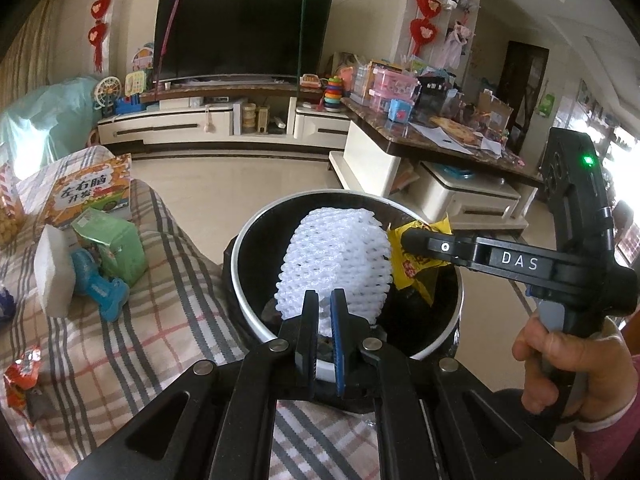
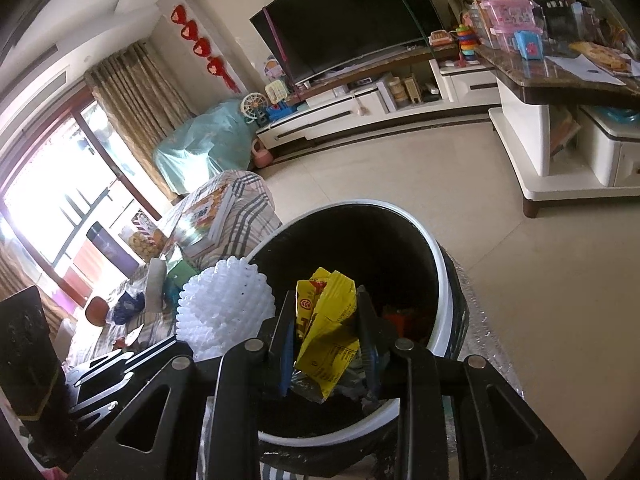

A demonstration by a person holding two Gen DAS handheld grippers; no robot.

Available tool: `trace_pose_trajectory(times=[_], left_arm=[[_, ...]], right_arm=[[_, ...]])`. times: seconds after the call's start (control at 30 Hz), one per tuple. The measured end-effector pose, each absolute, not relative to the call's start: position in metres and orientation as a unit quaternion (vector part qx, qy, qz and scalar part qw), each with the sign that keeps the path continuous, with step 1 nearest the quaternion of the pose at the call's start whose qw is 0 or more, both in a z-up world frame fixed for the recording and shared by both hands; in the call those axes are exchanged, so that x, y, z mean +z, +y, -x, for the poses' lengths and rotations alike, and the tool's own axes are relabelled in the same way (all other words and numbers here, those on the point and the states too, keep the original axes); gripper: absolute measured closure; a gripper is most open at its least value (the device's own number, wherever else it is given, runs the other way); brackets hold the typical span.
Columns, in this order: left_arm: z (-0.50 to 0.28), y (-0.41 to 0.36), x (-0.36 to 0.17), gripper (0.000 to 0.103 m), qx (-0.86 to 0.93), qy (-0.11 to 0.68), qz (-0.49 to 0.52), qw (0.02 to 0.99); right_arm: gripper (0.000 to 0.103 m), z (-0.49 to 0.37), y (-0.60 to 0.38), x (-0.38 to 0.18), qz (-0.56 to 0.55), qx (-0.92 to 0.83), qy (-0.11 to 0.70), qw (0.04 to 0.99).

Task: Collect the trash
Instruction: 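Open both tools to drop foam net and yellow bag into bin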

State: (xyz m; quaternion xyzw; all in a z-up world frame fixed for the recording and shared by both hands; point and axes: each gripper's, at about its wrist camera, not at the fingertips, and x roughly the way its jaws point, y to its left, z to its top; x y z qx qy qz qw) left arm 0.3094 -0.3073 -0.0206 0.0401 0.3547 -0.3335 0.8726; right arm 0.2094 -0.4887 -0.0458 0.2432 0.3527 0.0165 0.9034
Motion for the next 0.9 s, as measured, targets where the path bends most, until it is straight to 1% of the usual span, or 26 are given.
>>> trace_pose_trajectory(times=[0.03, 0.1, 0.13, 0.17, 0.2, 0.23, 0.27, 0.3, 0.37, 0.4, 0.47, 0.53, 0.63, 0.8, 0.9], left_arm=[[-0.310, -0.308, -0.021, 0.098, -0.336, 0.358, -0.037, 0.870], [-0.311, -0.309, -0.022, 0.093, -0.336, 0.361, -0.035, 0.869], [-0.310, -0.309, -0.022, 0.089, -0.336, 0.362, -0.034, 0.869], [-0.311, -0.309, -0.021, 0.082, -0.334, 0.362, -0.034, 0.870], [-0.311, -0.308, -0.021, 0.079, -0.331, 0.360, -0.033, 0.871], [-0.310, -0.307, -0.020, 0.072, -0.329, 0.358, -0.033, 0.873], [-0.309, -0.307, -0.020, 0.071, -0.328, 0.357, -0.032, 0.874], [-0.308, -0.306, -0.019, 0.070, -0.327, 0.356, -0.031, 0.875], [-0.305, -0.302, -0.019, 0.063, -0.322, 0.355, -0.029, 0.877], [-0.304, -0.300, -0.019, 0.062, -0.321, 0.354, -0.027, 0.878], [-0.299, -0.293, -0.018, 0.055, -0.317, 0.352, -0.022, 0.880], [-0.294, -0.284, -0.019, 0.053, -0.313, 0.351, -0.016, 0.882], [-0.286, -0.270, -0.022, 0.050, -0.304, 0.356, -0.008, 0.883], [-0.271, -0.240, -0.029, 0.050, -0.283, 0.368, 0.011, 0.886], [-0.262, -0.222, -0.030, 0.050, -0.268, 0.374, 0.022, 0.888]], right_arm=[[0.072, -0.210, -0.489, -0.046, -0.244, 0.016, 0.355, 0.903], [0.070, -0.211, -0.491, -0.047, -0.247, 0.014, 0.357, 0.901], [0.067, -0.212, -0.492, -0.047, -0.248, 0.014, 0.357, 0.901], [0.064, -0.212, -0.493, -0.046, -0.248, 0.013, 0.356, 0.901], [0.062, -0.211, -0.493, -0.045, -0.248, 0.010, 0.355, 0.901], [0.056, -0.211, -0.494, -0.045, -0.249, 0.008, 0.354, 0.901], [0.054, -0.210, -0.494, -0.044, -0.251, 0.008, 0.353, 0.902], [0.053, -0.210, -0.494, -0.044, -0.251, 0.008, 0.352, 0.902], [0.050, -0.210, -0.493, -0.042, -0.251, 0.009, 0.351, 0.902], [0.048, -0.209, -0.492, -0.041, -0.250, 0.009, 0.350, 0.903], [0.036, -0.209, -0.488, -0.039, -0.247, 0.009, 0.346, 0.905], [0.033, -0.208, -0.486, -0.038, -0.242, 0.008, 0.342, 0.908], [0.033, -0.208, -0.484, -0.037, -0.241, 0.007, 0.343, 0.908], [0.032, -0.206, -0.476, -0.035, -0.240, 0.014, 0.338, 0.910], [0.028, -0.201, -0.462, -0.034, -0.237, 0.026, 0.334, 0.912]])
